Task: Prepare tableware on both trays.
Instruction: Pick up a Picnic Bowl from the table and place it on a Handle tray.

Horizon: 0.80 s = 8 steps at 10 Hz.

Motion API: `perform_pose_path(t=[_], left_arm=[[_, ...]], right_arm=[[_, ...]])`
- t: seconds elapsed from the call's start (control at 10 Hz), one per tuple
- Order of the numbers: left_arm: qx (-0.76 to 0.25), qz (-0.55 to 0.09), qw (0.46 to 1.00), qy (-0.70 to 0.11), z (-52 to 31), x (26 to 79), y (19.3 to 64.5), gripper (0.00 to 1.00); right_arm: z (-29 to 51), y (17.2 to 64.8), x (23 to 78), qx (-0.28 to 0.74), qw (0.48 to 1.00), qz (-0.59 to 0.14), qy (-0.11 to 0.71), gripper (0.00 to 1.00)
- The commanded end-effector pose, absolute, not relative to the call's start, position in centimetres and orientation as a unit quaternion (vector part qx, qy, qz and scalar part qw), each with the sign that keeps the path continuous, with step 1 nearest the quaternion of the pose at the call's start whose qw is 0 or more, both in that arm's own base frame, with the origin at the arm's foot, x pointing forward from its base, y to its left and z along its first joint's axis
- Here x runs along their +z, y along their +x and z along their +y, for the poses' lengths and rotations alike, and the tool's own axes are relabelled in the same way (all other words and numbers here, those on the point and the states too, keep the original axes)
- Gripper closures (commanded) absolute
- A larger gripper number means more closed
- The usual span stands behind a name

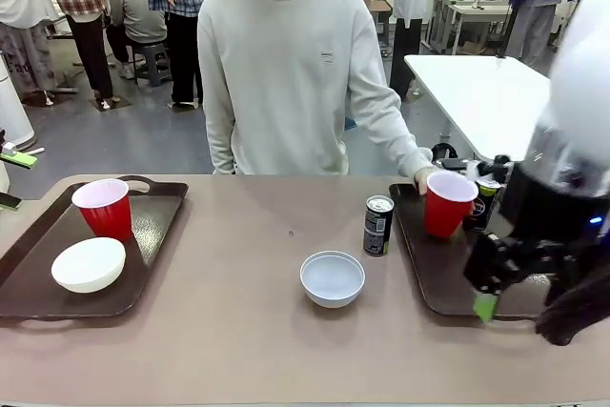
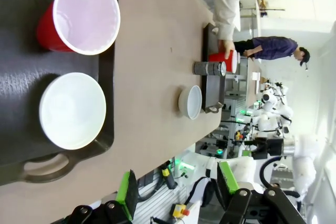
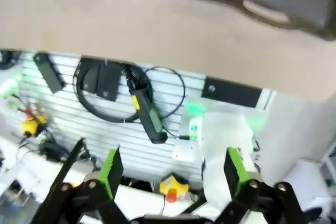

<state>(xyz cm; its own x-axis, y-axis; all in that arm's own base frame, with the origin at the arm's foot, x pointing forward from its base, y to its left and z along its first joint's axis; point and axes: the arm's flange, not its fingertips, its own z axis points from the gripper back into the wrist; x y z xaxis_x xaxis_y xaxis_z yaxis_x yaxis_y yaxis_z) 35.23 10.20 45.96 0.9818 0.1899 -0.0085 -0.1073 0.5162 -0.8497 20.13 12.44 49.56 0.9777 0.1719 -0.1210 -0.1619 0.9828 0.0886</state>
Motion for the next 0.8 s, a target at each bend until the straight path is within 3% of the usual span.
perform_pose_path(t=[0.0,0.7], left_arm=[[0.079,-0.05,0.864,-0.494,10.3,45.9,35.2,0.2],[0.079,-0.05,0.864,-0.494,10.3,45.9,35.2,0.2]], right_arm=[[10.1,17.5,46.2,0.079,0.994,0.057,0.054,0.0],[11.2,22.2,46.8,0.071,0.99,0.083,0.092,0.0]])
